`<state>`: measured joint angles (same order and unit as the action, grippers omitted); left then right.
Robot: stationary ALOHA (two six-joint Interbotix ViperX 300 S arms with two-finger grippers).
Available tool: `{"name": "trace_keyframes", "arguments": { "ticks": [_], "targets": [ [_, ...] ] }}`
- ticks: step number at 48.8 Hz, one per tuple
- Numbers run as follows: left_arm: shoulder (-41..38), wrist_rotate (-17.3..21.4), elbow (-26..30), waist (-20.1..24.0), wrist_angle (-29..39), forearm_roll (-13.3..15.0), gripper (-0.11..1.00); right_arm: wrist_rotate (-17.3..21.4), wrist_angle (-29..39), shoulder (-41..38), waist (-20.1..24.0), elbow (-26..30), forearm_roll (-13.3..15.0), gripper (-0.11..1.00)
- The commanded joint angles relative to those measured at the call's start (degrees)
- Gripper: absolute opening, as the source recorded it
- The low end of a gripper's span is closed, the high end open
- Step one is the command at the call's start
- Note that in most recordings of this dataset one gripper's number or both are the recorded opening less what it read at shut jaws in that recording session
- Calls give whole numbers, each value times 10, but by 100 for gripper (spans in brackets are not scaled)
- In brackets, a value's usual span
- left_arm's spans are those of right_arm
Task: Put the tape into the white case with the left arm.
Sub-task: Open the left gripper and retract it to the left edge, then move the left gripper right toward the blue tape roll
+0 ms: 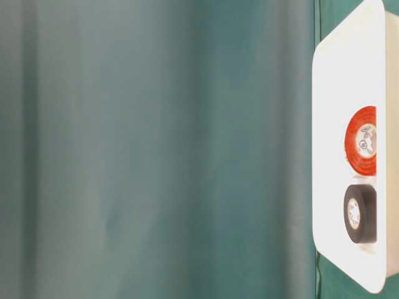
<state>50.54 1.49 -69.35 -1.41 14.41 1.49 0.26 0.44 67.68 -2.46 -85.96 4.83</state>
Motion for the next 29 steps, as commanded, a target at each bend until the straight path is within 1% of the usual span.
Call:
{"name": "trace_keyframes", "arguments": {
  "ticks": [1, 4, 7, 15, 29],
  "targets": [
    [29, -16, -4, -9, 4, 2, 94, 1, -6, -4, -1, 6, 1, -9],
    [45, -31, -9, -13, 10, 2, 94, 1, -5, -4, -1, 6, 1, -9],
    [56, -37, -13, -18, 12, 2, 94, 1, -6, -4, -1, 6, 1, -9],
    [57, -37, -18, -31, 13, 1, 94, 1, -5, -4, 0, 6, 1, -9],
    [35, -36, -16, -31, 0, 0, 94, 1, -6, -4, -1, 6, 1, -9]
  ]
}}
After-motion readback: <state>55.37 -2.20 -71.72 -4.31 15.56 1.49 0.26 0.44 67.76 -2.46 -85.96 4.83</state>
